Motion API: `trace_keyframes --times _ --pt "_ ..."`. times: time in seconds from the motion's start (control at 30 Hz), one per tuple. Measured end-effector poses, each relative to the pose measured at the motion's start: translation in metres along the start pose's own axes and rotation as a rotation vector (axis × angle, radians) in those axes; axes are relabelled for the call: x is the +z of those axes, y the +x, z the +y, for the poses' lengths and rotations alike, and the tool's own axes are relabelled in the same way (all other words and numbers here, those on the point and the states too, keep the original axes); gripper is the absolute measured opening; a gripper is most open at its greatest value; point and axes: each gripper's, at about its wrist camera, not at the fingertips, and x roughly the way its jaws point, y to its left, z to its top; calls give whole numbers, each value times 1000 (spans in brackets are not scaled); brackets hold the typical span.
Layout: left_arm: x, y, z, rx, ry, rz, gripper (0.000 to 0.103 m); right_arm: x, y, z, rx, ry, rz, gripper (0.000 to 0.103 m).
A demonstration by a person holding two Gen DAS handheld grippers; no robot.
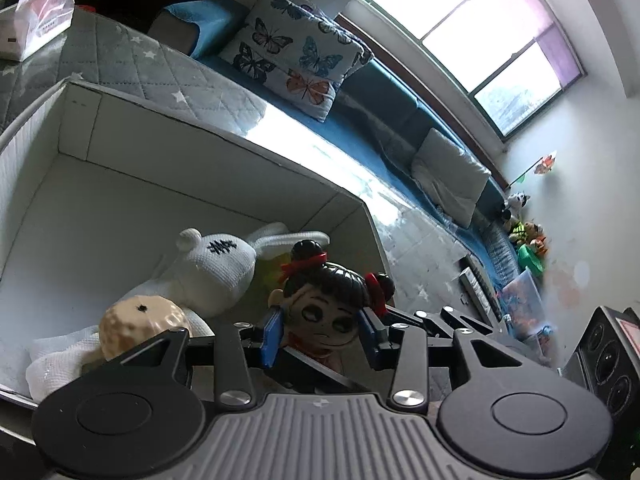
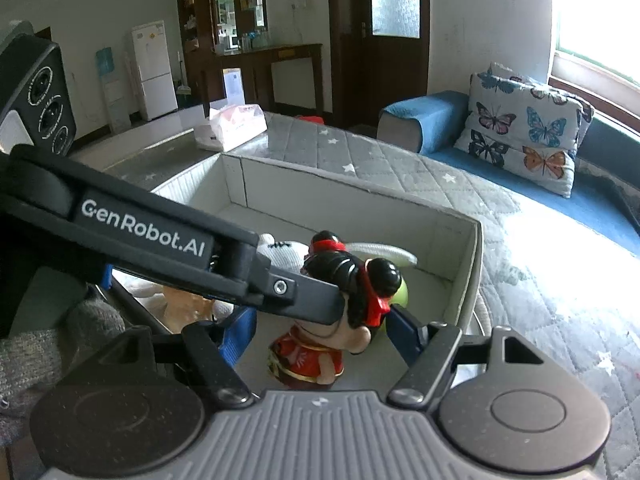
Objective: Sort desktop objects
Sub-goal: 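Lower the doll into the white box and open the left tool, then move the left tool down to the red round toy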
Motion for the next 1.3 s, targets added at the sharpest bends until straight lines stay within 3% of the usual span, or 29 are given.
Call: trace_keyframes --times 0.57,1.03,1.3 --pt "-8 -12 -5 29 26 -13 42 -8 -17 0 -17 10 -20 76" --pt "-34 -52 -34 13 134 -74 42 -35 -92 18 -89 -12 -164 83" --pt "-66 -65 -46 8 186 -87 42 -66 -123 18 -108 34 -178 85"
